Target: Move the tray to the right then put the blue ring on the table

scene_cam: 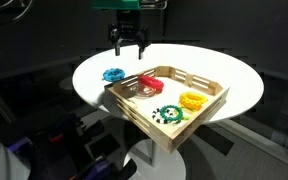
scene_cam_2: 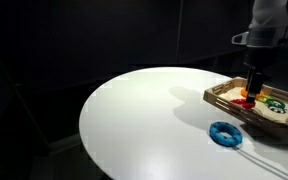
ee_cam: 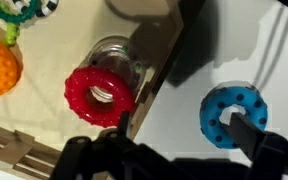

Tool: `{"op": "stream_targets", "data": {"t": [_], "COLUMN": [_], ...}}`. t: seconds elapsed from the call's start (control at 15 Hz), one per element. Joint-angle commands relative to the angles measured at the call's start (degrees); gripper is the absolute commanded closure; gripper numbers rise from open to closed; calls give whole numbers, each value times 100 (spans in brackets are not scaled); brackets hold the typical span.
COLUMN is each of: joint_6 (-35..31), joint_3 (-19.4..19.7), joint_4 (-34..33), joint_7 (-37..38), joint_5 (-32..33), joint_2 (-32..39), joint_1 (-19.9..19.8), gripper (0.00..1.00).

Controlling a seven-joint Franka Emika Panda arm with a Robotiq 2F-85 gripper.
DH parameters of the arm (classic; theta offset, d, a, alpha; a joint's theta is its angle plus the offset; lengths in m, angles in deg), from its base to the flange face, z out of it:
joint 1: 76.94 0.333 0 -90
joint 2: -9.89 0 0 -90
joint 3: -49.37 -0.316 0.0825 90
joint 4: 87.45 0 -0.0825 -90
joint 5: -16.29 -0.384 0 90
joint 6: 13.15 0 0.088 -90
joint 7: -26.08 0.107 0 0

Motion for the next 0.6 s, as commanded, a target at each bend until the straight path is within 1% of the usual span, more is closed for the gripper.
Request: {"op": "stream_targets", "data": {"t": [0.0,0.27,0.53], "joint_6": [799,1432,1843], "joint_3": [74,159,128], "joint_4": [-264,-551,-813], "joint_7": [373,489,872], "joint_5": [14,-193,-85], "joint_2": [-405,-761,-1091], "joint_1": [-48,-41,-64], "gripper": [0,0,0]}}
